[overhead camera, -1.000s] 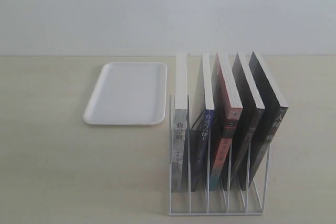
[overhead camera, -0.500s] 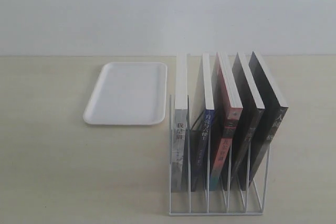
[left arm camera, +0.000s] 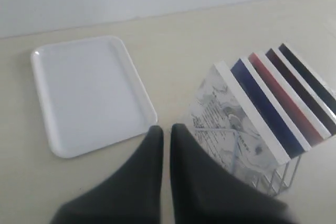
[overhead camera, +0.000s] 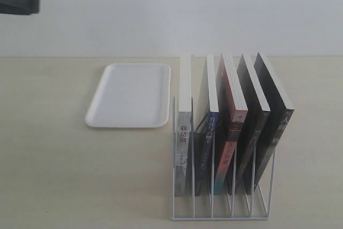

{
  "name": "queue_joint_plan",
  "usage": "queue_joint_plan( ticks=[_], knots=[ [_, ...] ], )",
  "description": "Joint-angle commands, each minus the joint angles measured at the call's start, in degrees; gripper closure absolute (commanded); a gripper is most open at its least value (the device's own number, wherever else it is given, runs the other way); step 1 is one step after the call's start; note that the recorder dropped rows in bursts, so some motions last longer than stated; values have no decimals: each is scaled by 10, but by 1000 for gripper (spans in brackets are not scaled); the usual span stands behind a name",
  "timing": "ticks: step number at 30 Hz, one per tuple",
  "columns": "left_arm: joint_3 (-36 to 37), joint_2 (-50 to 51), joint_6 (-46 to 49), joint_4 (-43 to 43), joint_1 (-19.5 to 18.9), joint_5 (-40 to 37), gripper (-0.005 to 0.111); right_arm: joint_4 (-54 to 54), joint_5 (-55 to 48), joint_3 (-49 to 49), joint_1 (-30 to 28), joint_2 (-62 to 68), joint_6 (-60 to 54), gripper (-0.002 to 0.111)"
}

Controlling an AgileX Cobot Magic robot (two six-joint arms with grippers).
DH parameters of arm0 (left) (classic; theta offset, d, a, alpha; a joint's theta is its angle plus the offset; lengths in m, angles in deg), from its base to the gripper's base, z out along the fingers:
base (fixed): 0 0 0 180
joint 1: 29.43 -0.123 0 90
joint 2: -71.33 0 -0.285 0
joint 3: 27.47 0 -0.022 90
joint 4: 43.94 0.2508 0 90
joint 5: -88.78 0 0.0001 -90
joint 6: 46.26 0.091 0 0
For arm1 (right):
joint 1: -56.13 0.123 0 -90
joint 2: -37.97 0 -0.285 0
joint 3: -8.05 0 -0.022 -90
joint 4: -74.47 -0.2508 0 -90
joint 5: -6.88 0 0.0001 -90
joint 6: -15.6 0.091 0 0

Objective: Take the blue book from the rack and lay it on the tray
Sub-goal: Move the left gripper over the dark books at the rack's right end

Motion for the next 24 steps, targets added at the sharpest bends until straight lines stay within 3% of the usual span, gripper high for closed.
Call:
queue_joint_plan(
  ticks=[1,9,18,24],
  knots=[
    [-2,58,-91,98,89,37,102,2,6,-1,-4,-3,0,108],
    [-24,152,-293,314,238,73,102,2,6,-1,-4,-3,0,108],
    [-177,281,-318,286,331,85,102,2,6,-1,-4,-3,0,108],
    [-279,372,-360,286,338,67,102,2,6,-1,-4,-3,0,108]
  ],
)
